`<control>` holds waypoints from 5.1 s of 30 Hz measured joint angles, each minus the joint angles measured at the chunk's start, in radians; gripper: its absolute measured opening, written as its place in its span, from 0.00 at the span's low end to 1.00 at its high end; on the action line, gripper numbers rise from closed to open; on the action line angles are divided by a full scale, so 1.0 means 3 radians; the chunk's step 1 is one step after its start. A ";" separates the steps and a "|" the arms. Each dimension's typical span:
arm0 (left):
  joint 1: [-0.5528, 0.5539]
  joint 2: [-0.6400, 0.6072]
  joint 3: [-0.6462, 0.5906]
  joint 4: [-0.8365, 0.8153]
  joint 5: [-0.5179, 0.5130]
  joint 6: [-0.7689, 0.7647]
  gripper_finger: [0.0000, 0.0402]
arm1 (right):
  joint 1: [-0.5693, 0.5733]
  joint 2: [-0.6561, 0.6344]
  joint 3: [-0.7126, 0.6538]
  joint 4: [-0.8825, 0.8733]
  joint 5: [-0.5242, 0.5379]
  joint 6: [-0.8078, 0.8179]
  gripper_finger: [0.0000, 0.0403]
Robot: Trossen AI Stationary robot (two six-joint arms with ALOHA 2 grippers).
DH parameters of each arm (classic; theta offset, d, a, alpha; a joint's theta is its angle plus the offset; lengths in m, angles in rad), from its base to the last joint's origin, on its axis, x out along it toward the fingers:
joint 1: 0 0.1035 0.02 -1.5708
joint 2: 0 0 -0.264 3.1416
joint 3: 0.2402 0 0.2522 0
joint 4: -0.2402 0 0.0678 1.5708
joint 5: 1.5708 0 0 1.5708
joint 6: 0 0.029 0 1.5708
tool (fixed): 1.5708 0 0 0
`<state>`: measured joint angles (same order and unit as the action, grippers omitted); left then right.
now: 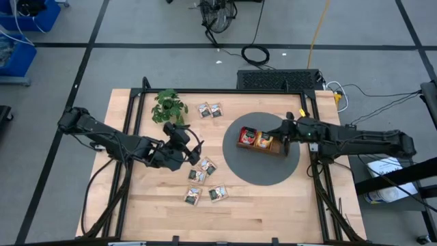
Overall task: Pick & Place Tea
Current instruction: Put the brown tea bag into the right section of the wooden organizer
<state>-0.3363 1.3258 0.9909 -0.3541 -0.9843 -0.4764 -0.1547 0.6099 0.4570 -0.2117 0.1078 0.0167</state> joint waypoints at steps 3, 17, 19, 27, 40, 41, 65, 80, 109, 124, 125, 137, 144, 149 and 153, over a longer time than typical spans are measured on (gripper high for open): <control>0.0005 0.0000 0.0000 0.0057 0.0014 -0.0002 0.98 | 0.0000 -0.0092 -0.0179 0.0212 0.0000 -0.0007 0.00; 0.0021 0.0062 0.0005 -0.0167 0.2483 0.0150 0.98 | 0.0000 -0.0748 -0.0664 0.0766 -0.0011 -0.0123 0.00; -0.0065 0.0082 0.0018 -0.0283 0.2499 -0.0080 0.98 | 0.0000 -0.0847 -0.0699 0.0769 -0.0011 -0.0183 0.00; -0.0407 0.0446 0.0025 -0.0711 0.2569 -0.1436 0.98 | -0.0001 -0.1232 -0.0868 0.1074 -0.0013 -0.0417 0.00; -0.0394 0.1429 0.0040 -0.0689 0.3567 -0.2845 0.98 | -0.0001 -0.1463 -0.0925 0.1065 -0.0024 -0.0456 0.00; -0.0383 0.1464 0.0047 -0.0655 0.3585 -0.2904 0.98 | -0.0001 -0.1463 -0.0925 0.1062 -0.0024 -0.0452 0.00; -0.0381 0.1777 0.0071 -0.0188 0.3374 -0.2722 0.98 | -0.0001 -0.1463 -0.0925 0.1015 -0.0027 -0.0448 0.00; -0.0421 0.1808 0.0050 -0.0219 0.2885 -0.2341 0.46 | -0.0001 -0.1463 -0.0925 0.1015 -0.0020 -0.0457 0.00; -0.0471 0.1278 0.0722 -0.0564 0.3315 -0.0007 0.01 | -0.0003 -0.1449 -0.0925 0.0973 -0.0015 -0.0445 0.00; -0.0368 0.2113 0.0731 -0.0630 0.3778 0.0342 0.00 | -0.0001 -0.1445 -0.0925 0.0990 -0.0015 -0.0416 0.00; -0.0358 0.2125 0.0731 -0.0641 0.3736 0.0319 0.01 | -0.0003 -0.1445 -0.0925 0.0992 -0.0015 -0.0410 0.00; -0.0259 0.1921 0.0690 -0.1706 0.2926 -0.0318 0.00 | -0.0002 -0.1441 -0.0925 0.0986 -0.0018 -0.0383 0.00; -0.0255 0.1705 0.0722 -0.1422 0.3271 -0.0972 0.11 | -0.0002 -0.1441 -0.0925 0.0975 -0.0017 -0.0386 0.00; -0.0171 0.1640 0.0768 -0.1965 0.3205 -0.1718 0.33 | -0.0003 -0.1440 -0.0925 0.0966 -0.0016 -0.0389 0.00; -0.0126 0.1642 0.0737 -0.2269 0.3073 -0.2073 0.52 | -0.0002 -0.1440 -0.0925 0.0964 -0.0015 -0.0393 0.00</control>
<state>-0.3741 1.8183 1.2121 -1.0349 -0.0624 -1.0982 -0.1553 0.1780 0.1795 0.0776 0.1032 -0.1011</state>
